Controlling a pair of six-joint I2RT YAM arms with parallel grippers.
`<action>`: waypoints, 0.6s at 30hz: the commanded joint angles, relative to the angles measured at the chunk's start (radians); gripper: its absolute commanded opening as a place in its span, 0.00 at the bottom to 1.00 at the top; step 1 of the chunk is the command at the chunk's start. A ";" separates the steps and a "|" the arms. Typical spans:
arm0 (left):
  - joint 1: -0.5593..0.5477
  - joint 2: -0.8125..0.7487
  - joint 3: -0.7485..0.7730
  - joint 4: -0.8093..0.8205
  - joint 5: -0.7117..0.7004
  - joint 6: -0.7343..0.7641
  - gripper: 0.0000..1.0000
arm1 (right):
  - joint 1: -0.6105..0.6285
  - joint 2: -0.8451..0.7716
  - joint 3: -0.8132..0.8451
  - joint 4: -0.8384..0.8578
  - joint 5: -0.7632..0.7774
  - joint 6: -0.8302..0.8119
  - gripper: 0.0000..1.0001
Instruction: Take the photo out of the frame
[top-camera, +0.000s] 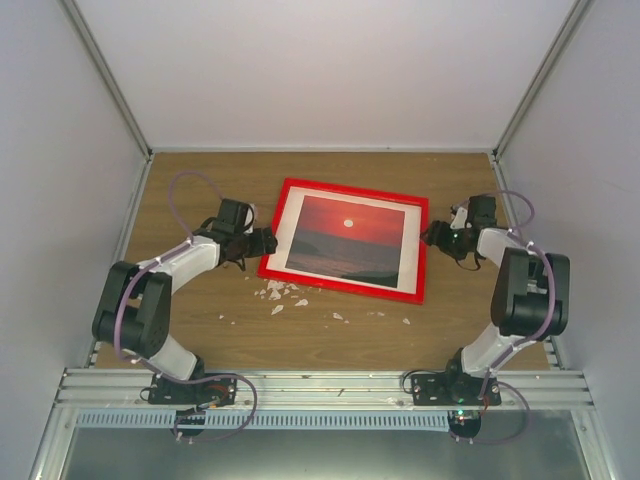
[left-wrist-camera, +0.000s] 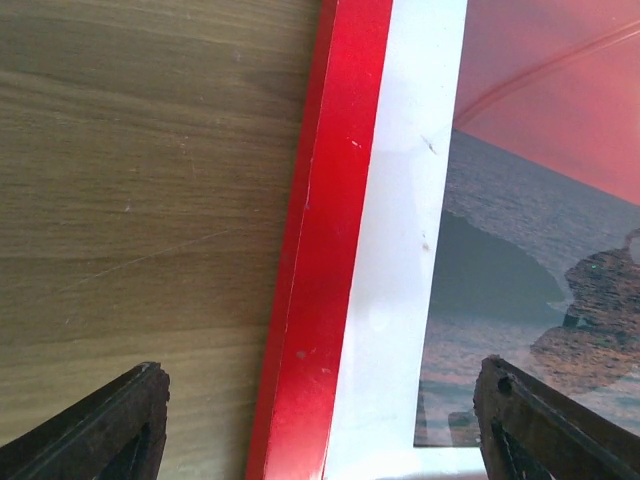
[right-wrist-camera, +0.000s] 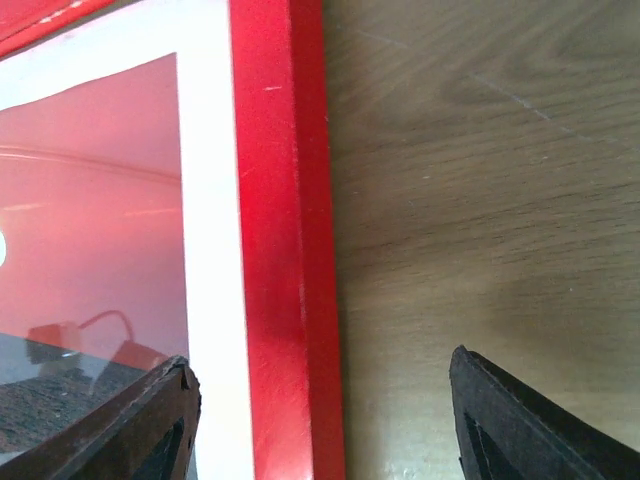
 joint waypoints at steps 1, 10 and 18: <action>-0.018 0.071 0.052 0.046 -0.016 0.030 0.83 | 0.062 -0.089 -0.030 -0.014 0.159 -0.010 0.70; -0.054 0.172 0.090 0.036 -0.021 0.046 0.79 | 0.193 -0.174 -0.090 -0.002 0.245 -0.010 0.72; -0.115 0.159 0.045 0.032 -0.026 0.032 0.68 | 0.211 -0.188 -0.122 -0.015 0.365 -0.018 0.72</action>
